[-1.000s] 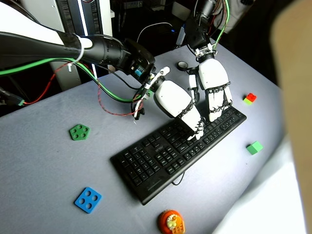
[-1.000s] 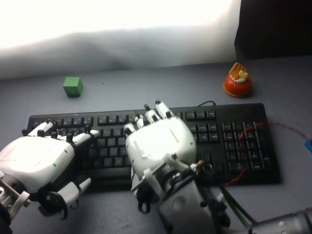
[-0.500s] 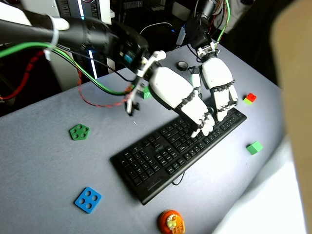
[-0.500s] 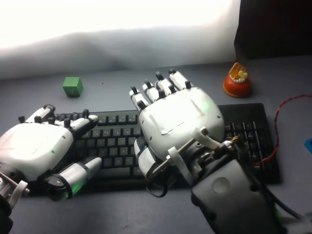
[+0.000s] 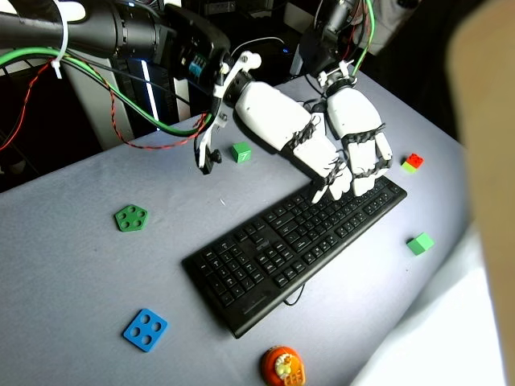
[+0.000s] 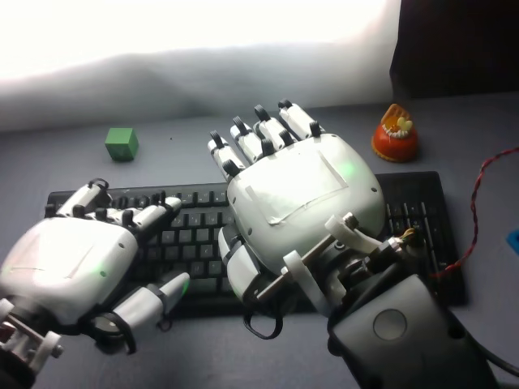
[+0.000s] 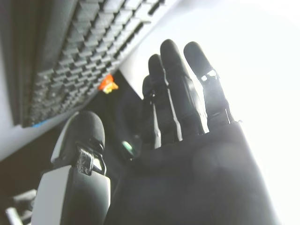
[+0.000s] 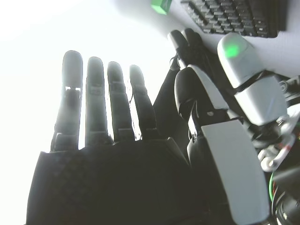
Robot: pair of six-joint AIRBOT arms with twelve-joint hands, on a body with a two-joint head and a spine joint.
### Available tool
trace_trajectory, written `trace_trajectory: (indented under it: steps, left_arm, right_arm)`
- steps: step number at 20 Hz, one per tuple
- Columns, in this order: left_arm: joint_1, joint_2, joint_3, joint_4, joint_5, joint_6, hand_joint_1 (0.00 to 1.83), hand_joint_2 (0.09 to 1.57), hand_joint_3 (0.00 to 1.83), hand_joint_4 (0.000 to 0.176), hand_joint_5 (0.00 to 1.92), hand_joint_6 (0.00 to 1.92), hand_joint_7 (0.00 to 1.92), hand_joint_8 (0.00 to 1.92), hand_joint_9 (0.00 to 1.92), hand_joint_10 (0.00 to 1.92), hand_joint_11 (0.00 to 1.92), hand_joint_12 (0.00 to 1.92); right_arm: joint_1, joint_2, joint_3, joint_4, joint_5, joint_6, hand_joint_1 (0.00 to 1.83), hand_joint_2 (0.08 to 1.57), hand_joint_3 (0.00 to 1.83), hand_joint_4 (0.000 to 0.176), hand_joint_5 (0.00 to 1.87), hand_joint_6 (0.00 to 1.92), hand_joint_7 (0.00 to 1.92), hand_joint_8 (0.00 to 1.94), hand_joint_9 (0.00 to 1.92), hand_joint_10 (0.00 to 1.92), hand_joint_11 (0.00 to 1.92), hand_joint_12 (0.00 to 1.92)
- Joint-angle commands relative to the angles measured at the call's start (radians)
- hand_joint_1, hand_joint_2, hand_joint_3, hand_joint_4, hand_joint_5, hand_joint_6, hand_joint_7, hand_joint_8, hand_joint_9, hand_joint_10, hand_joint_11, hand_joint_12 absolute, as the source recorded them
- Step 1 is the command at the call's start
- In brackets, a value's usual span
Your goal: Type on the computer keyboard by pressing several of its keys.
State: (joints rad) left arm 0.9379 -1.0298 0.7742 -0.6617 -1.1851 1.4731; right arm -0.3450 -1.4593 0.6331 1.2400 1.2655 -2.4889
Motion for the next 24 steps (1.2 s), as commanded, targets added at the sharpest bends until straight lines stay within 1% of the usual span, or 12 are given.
trace_trajectory:
  steps: [1,4,5,8,10,11,12,13,18,20,22,24]
  left_arm:
    - [-0.008,-0.006,0.010,0.050,-0.122,0.004,0.36,1.41,0.00,0.000,0.28,0.00,0.46,0.00,0.51,0.00,0.00,1.28]
    - [-0.022,-0.041,0.042,0.050,-0.124,0.012,0.44,1.41,0.00,0.000,0.32,0.01,0.46,0.00,0.51,0.01,0.00,1.28]
    - [-0.024,-0.048,0.049,0.050,-0.124,0.015,0.39,1.42,0.00,0.000,0.30,0.00,0.46,0.00,0.51,0.00,0.00,1.26]
    - [-0.029,-0.073,0.076,0.050,-0.128,0.031,0.39,1.42,0.00,0.006,0.30,0.00,0.46,0.00,0.51,0.01,0.00,1.26]
    - [-0.028,-0.083,0.088,0.050,-0.128,0.035,0.42,1.43,0.00,0.000,0.29,0.00,0.45,0.00,0.50,0.00,0.00,1.25]
    - [-0.027,-0.086,0.091,0.050,-0.128,0.035,0.46,1.43,0.00,0.003,0.27,0.00,0.45,0.00,0.50,0.00,0.00,1.23]
    - [-0.025,-0.087,0.092,0.049,-0.128,0.035,0.59,1.39,0.00,0.003,0.26,0.01,0.45,0.00,0.50,0.00,0.00,1.23]
    - [-0.021,-0.091,0.091,0.042,-0.128,0.035,0.64,1.37,0.00,0.000,0.26,0.01,0.45,0.00,0.50,0.00,0.00,1.23]
    - [-0.014,-0.097,0.089,0.041,-0.133,0.043,1.12,1.18,0.00,0.000,0.27,0.00,0.37,0.00,0.43,0.00,0.00,1.19]
    - [-0.015,-0.100,0.090,0.041,-0.133,0.042,1.27,1.15,0.00,0.000,0.29,0.01,0.39,0.01,0.43,0.01,0.00,1.23]
    - [-0.016,-0.100,0.090,0.041,-0.132,0.040,1.33,1.12,0.00,0.000,0.26,0.00,0.34,0.00,0.38,0.00,0.00,1.19]
    - [-0.016,-0.099,0.090,0.041,-0.129,0.036,1.38,1.10,0.00,0.008,0.24,0.00,0.33,0.00,0.36,0.00,0.00,1.16]
  right_arm:
    - [0.011,0.006,-0.006,-0.097,0.042,-0.002,0.39,1.43,0.00,0.000,0.22,0.07,0.24,0.01,0.12,0.42,0.00,1.29]
    - [0.009,0.009,-0.011,-0.097,0.049,-0.002,0.42,1.42,0.00,0.000,0.24,0.08,0.26,0.01,0.13,0.42,0.00,1.31]
    - [0.009,0.010,-0.013,-0.097,0.049,-0.001,0.39,1.43,0.00,0.000,0.22,0.07,0.25,0.00,0.12,0.42,0.00,1.29]
    - [0.009,0.012,-0.014,-0.097,0.048,0.001,0.35,1.45,0.00,0.000,0.21,0.06,0.25,0.00,0.12,0.41,0.00,1.29]
    - [0.008,0.012,-0.014,-0.097,0.048,0.003,0.35,1.44,0.00,0.000,0.23,0.06,0.26,0.01,0.14,0.41,0.00,1.32]
    - [0.008,0.012,-0.014,-0.097,0.048,0.004,0.35,1.44,0.00,0.000,0.24,0.06,0.27,0.01,0.15,0.41,0.00,1.31]
    - [0.008,0.012,-0.014,-0.097,0.048,0.004,0.37,1.43,0.00,0.000,0.23,0.06,0.28,0.01,0.16,0.41,0.00,1.33]
    - [0.008,0.012,-0.014,-0.097,0.048,0.004,0.35,1.44,0.00,0.000,0.22,0.05,0.26,0.00,0.15,0.40,0.00,1.31]
    - [0.007,0.011,-0.015,-0.097,0.045,0.011,0.50,1.39,0.00,0.000,0.23,0.05,0.28,0.01,0.18,0.40,0.00,1.31]
    - [0.007,0.011,-0.015,-0.097,0.043,0.012,0.47,1.40,0.00,0.000,0.23,0.05,0.28,0.01,0.18,0.39,0.00,1.33]
    - [0.007,0.011,-0.015,-0.097,0.042,0.013,0.45,1.40,0.00,0.000,0.23,0.05,0.30,0.01,0.19,0.39,0.00,1.33]
    - [0.007,0.011,-0.015,-0.097,0.041,0.013,0.40,1.42,0.01,0.000,0.21,0.03,0.26,0.00,0.15,0.38,0.00,1.30]
